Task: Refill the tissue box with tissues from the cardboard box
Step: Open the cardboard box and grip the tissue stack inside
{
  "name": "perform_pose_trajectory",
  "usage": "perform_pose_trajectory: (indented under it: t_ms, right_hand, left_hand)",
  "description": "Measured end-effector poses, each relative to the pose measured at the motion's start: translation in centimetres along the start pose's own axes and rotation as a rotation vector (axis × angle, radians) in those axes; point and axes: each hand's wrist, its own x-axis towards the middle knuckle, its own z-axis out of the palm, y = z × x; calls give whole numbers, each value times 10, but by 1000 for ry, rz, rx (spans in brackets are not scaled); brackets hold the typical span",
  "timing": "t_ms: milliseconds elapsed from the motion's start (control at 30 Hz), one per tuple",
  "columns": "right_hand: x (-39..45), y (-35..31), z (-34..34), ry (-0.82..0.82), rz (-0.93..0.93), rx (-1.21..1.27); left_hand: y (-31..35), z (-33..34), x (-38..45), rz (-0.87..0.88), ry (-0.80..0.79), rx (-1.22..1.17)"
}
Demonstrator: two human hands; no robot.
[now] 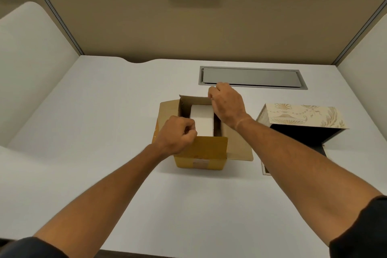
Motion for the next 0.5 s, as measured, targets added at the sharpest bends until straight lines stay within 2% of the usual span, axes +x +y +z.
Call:
perform_pose_trajectory:
  t_ms: [167,300,367,500]
  right_hand:
    - [12,0,-1,6,11,-25]
    - [16,5,9,-60,27,-83]
    - [19,7,13,-119,48,-90]
    - [20,8,18,-266,102,-18]
  left_hand:
    - [8,-3,-12,-12,-248,-133]
    - [8,7,-21,29,-481,137]
    - [5,13,-25,76,-512,277]
    - [3,25,-29,133,-459,425]
